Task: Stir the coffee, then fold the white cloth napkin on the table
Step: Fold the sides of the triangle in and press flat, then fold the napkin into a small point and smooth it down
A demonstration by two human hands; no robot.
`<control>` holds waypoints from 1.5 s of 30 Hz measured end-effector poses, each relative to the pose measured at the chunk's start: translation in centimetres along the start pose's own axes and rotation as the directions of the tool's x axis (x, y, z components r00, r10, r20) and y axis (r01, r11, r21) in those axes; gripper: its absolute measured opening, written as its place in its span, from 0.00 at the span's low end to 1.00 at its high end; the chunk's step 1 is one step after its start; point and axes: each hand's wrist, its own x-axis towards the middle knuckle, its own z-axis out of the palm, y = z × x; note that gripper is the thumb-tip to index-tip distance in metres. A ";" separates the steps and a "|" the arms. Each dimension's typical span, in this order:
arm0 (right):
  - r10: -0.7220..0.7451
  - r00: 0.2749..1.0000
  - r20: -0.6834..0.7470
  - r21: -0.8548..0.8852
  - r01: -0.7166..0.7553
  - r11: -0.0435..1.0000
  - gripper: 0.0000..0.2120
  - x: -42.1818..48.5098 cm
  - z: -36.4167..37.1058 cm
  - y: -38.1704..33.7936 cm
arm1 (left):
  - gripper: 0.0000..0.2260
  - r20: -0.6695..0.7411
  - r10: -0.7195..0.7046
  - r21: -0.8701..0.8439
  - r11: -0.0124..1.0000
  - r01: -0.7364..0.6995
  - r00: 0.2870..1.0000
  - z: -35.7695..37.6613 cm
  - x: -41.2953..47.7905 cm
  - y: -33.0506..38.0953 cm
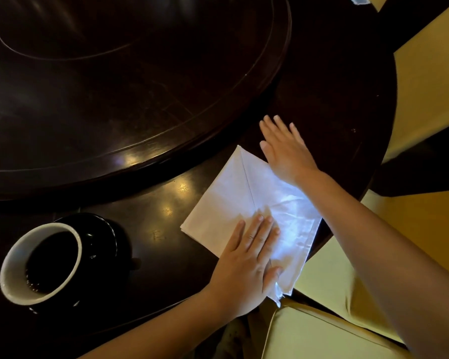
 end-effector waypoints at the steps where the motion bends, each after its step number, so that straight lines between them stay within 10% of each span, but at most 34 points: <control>1: -0.070 0.998 0.006 -0.005 0.070 0.998 0.27 -0.8 -0.5 -0.4 | 0.28 -0.003 0.001 -0.003 1.000 -0.001 1.000 0.0 0.0 0.0; 6: -0.510 0.839 0.189 0.040 0.512 0.858 0.28 -4.6 1.9 -3.4 | 0.27 0.049 0.013 -0.035 0.999 -0.011 0.999 -0.2 -0.2 0.3; 13: -0.259 0.959 0.114 -0.067 0.268 0.961 0.26 -0.7 1.9 -1.7 | 0.31 0.154 0.101 -0.060 0.994 -0.092 0.983 -0.8 -2.1 1.0; 16: -0.094 0.994 0.056 0.080 0.090 0.993 0.26 -1.4 1.6 -0.2 | 0.25 0.086 0.175 -0.406 0.905 -0.125 0.981 -2.5 -1.8 0.5; 19: 0.055 0.996 -0.071 0.348 -0.027 0.937 0.23 -4.4 0.4 2.5 | 0.21 -0.034 -0.215 -0.644 0.751 0.144 0.976 -5.2 -0.4 -2.7; 22: 0.127 0.992 -0.023 0.426 -0.105 0.899 0.11 -8.1 -0.7 5.0 | 0.21 0.094 -0.657 -0.502 0.617 0.605 0.748 -6.9 1.0 -6.9; 29: 0.169 0.933 0.317 0.514 -0.319 0.796 0.09 -10.9 -2.4 5.7 | 0.05 0.530 -0.579 -0.449 0.428 0.784 0.619 -8.7 1.5 -9.9; 40: 0.421 0.766 0.485 0.825 -0.560 0.068 0.05 -13.4 -3.8 4.3 | 0.09 0.527 -0.535 -0.770 0.028 0.637 0.661 -10.5 0.5 -10.9; 45: 0.471 0.740 0.480 0.819 -0.570 0.062 0.06 -14.6 -3.3 3.7 | 0.08 0.598 -0.485 -0.734 -0.010 0.679 0.639 -10.5 0.4 -10.6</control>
